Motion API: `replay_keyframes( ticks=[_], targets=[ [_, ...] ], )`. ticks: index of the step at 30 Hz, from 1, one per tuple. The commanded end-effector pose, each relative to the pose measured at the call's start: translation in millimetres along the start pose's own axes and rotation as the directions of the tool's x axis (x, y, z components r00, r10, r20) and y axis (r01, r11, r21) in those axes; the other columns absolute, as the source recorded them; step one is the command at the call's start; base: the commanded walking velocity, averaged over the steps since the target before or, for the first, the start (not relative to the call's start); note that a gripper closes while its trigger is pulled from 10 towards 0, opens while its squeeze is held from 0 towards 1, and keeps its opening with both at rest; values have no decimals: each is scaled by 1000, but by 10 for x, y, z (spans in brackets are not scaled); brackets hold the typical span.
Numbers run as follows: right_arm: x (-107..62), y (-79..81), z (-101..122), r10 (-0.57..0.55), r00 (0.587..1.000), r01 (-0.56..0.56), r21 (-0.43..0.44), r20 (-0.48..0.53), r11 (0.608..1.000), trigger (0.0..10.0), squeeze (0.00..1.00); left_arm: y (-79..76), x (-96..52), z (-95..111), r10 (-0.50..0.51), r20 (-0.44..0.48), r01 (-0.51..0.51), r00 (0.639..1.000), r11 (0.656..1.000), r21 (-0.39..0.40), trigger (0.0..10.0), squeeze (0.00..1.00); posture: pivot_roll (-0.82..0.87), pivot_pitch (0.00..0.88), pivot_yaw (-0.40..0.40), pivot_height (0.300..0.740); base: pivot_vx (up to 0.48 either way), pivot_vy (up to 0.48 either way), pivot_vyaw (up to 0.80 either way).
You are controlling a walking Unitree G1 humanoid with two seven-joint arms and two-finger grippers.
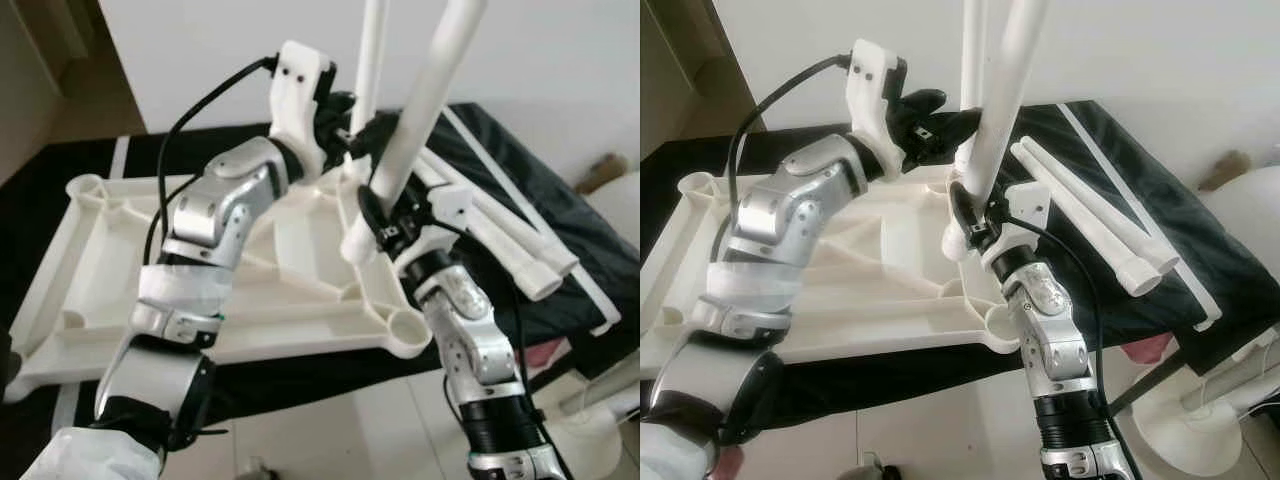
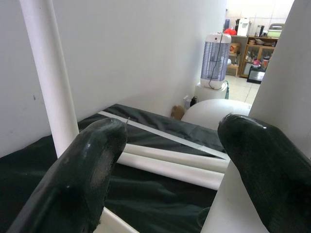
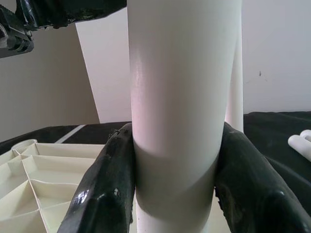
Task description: Building children table
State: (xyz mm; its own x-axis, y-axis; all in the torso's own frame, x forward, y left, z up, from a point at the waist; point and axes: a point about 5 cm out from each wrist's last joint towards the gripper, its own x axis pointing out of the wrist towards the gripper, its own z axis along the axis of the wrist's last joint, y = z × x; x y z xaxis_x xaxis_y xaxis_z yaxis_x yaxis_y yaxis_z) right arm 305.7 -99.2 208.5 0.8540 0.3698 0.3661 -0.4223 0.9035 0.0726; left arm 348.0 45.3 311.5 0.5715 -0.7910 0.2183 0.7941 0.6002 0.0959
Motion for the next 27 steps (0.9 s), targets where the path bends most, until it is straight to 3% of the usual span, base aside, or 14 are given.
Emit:
replay_keyframes(
  ticks=[1,2,4,7,11,17,20,23,25,27],
  targets=[
    [16,39,-50,19,999,-19,-5,-33,1000,10000,0,-119,27,9,-175,-3,175,984,984,18,10000,0,-45,4,19,740,0,0,0],
    [16,39,-50,19,999,-19,-5,-33,1000,10000,0,-119,27,9,-175,-3,175,984,984,18,10000,0,-45,4,19,740,0,0,0],
    [-2,-35,14,-32,999,32,-5,9,999,10000,0,85,-44,-37,-82,-31,84,996,995,52,10000,0,-48,0,26,740,0,0,0],
    [-16,-111,54,-85,996,85,-4,36,996,10000,0,176,-109,-85,-46,-54,50,997,996,70,10000,0,-52,0,30,740,0,0,0],
    [-28,-226,90,-172,983,173,0,66,985,10000,0,236,-220,-231,2,-98,7,995,996,85,10000,0,-52,0,32,740,0,0,0],
    [-27,-273,127,-210,973,211,0,91,977,10000,0,352,-360,-371,102,-112,-90,989,991,103,10000,0,-52,0,36,740,0,0,0],
    [-27,-286,135,-219,971,220,7,98,976,10000,0,453,-540,-502,148,-136,-141,980,988,63,10000,0,-50,0,36,740,0,0,0],
    [-25,-286,136,-219,971,219,9,99,976,10000,0,462,-629,-578,149,-159,-139,976,988,67,10000,0,-46,0,33,740,0,0,0],
    [-20,-287,139,-214,971,214,15,102,977,10000,0,400,-785,-763,118,-217,-104,969,992,75,10000,0,-38,0,24,740,0,0,0],
    [-18,-288,142,-211,972,210,16,103,977,10000,0,357,-812,-827,99,-238,-84,966,994,74,10000,0,-35,0,22,740,0,0,0]
  ],
)
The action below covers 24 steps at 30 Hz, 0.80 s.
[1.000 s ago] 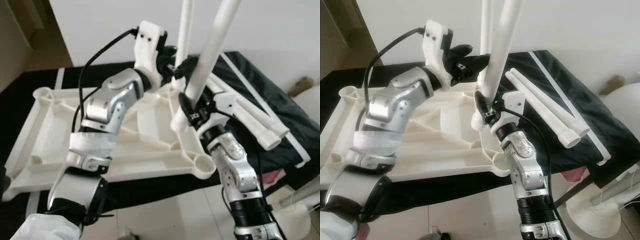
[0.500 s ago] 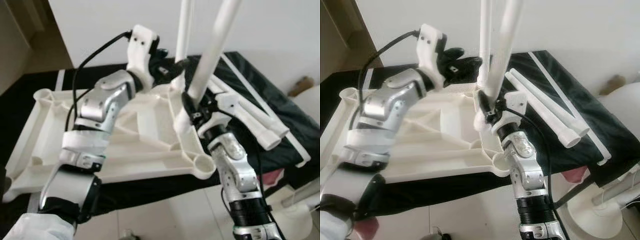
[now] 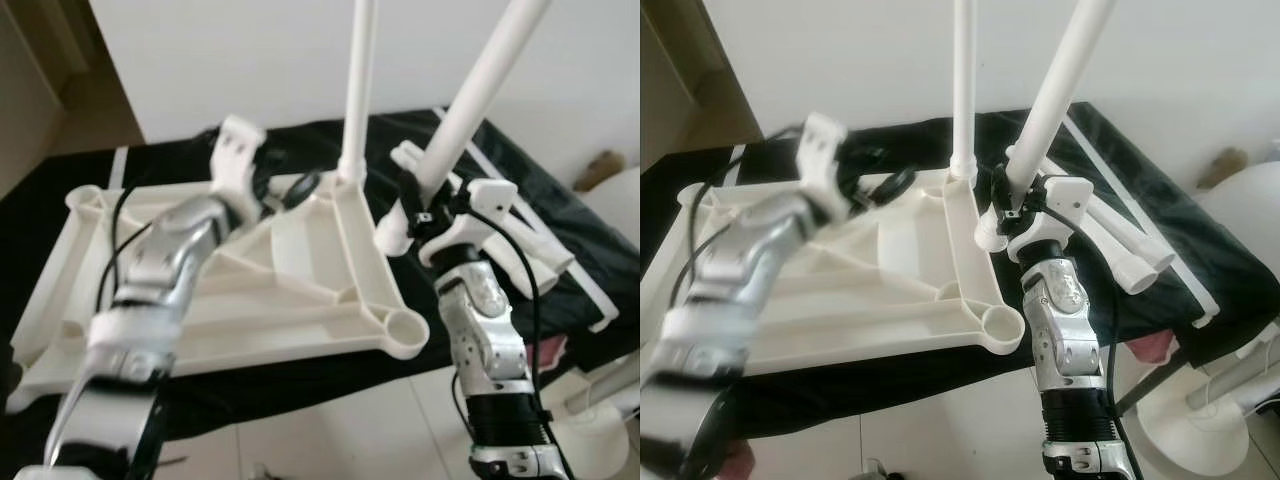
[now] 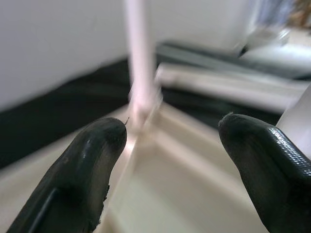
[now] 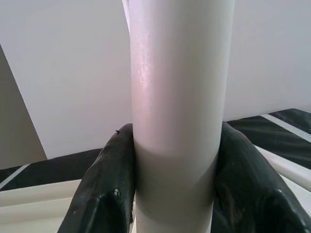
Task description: Building children table
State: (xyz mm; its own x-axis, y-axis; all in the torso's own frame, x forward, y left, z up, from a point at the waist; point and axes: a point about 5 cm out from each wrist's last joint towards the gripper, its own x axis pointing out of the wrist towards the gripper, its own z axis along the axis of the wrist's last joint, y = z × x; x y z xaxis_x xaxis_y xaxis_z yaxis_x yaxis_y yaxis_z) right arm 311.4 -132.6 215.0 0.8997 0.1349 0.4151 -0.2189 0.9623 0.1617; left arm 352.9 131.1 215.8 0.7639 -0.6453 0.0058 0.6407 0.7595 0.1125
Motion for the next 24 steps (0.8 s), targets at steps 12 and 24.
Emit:
replay_keyframes(
  ticks=[12,24],
  targets=[
    [20,5,52,12,999,-12,1,36,1000,10000,0,-74,-191,-416,-31,-81,26,996,998,-54,10000,0,-62,0,42,740,0,0,0],
    [-13,-6,38,-2,999,1,2,37,1000,10000,0,-5,-345,-768,215,-112,-239,970,928,-285,10000,0,-66,0,56,740,0,0,0]
  ],
)
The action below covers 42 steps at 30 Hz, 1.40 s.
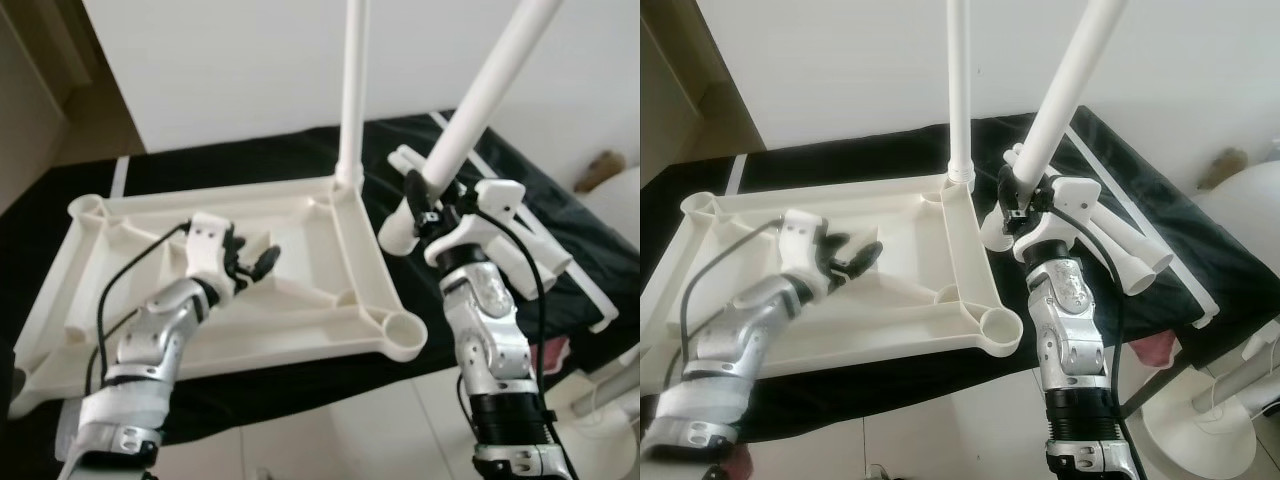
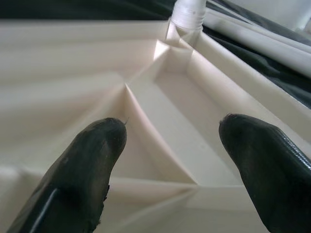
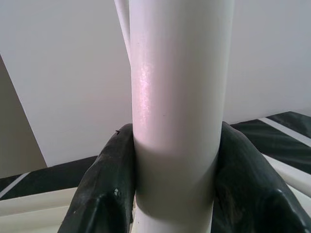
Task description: Building children table
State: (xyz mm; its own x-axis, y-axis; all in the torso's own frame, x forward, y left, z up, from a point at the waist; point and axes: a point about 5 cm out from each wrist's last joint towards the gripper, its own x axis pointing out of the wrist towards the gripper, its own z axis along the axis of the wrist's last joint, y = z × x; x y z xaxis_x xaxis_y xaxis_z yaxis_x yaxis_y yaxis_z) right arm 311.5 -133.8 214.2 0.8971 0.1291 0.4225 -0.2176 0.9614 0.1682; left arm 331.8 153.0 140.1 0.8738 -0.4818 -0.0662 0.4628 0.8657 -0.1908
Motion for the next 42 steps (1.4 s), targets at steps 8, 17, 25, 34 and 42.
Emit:
replay_keyframes(
  ticks=[8,17,25,34,42],
  targets=[
    [-7,18,37,6,1000,-6,-3,27,1000,10000,0,-258,-92,-122,-170,0,169,985,982,-81,10000,0,-59,0,56,740,0,0,0],
    [16,31,26,16,1000,-16,0,24,1000,10000,0,-740,-196,-169,-497,-82,503,864,857,109,10000,0,-48,0,44,740,0,0,0],
    [43,6,45,11,999,-11,-8,33,1000,10000,0,-938,-246,-419,-575,-299,646,762,705,292,10000,0,-51,0,46,740,0,0,0],
    [47,9,59,4,999,-4,-3,39,1000,10000,0,-866,-66,-512,-437,-378,577,816,663,477,10000,0,-50,5,49,740,0,0,0],
    [-7,-2,-13,21,1000,-21,-35,-23,999,10000,0,-902,182,-454,-358,-318,477,878,704,526,10000,0,-54,20,43,740,0,0,0]
  ],
)
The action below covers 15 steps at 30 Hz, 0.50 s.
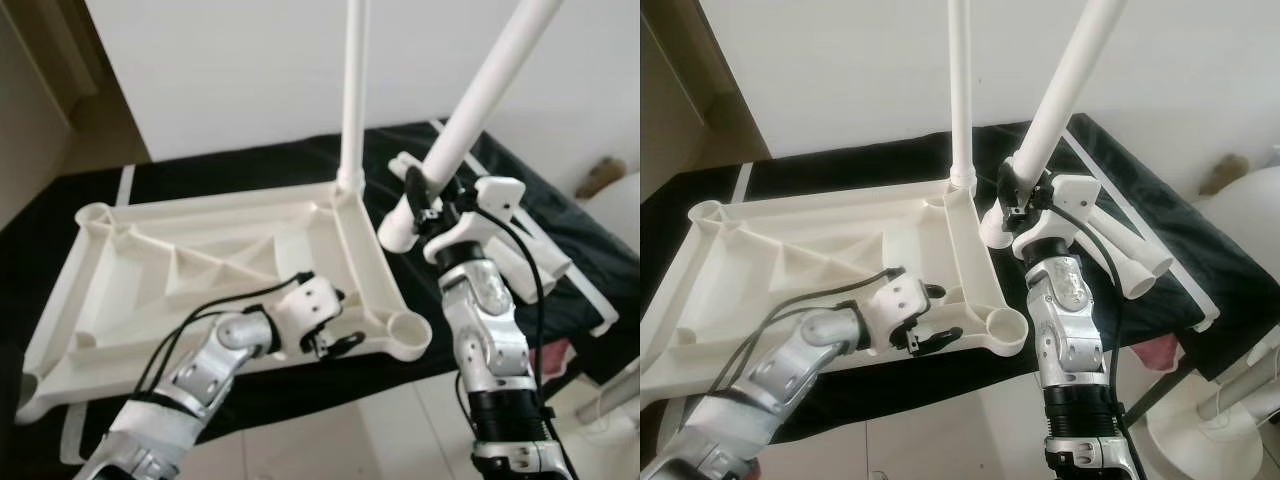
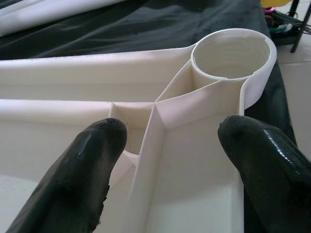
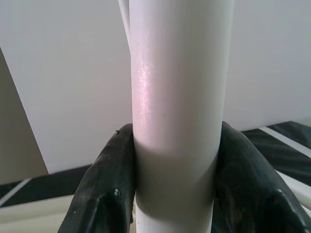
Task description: Building children table
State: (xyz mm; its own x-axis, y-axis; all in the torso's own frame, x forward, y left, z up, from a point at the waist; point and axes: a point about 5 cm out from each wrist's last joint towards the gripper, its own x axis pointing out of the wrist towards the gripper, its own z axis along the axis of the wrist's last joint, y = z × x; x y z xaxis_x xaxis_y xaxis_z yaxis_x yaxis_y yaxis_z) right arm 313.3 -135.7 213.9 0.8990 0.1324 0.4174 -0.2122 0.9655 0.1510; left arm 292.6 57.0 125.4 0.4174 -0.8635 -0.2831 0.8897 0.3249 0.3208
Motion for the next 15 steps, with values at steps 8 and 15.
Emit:
replay_keyframes(
  ticks=[8,15],
  targets=[
    [-61,-10,-36,18,999,-19,-28,-45,999,10000,0,97,154,-159,203,-85,-204,975,979,-2,10000,0,-64,29,30,740,0,0,0],
    [-97,-25,-56,32,997,-35,-39,-70,999,10000,0,151,298,-150,268,-89,-268,959,963,15,10000,0,-71,34,21,740,0,0,0]
  ],
)
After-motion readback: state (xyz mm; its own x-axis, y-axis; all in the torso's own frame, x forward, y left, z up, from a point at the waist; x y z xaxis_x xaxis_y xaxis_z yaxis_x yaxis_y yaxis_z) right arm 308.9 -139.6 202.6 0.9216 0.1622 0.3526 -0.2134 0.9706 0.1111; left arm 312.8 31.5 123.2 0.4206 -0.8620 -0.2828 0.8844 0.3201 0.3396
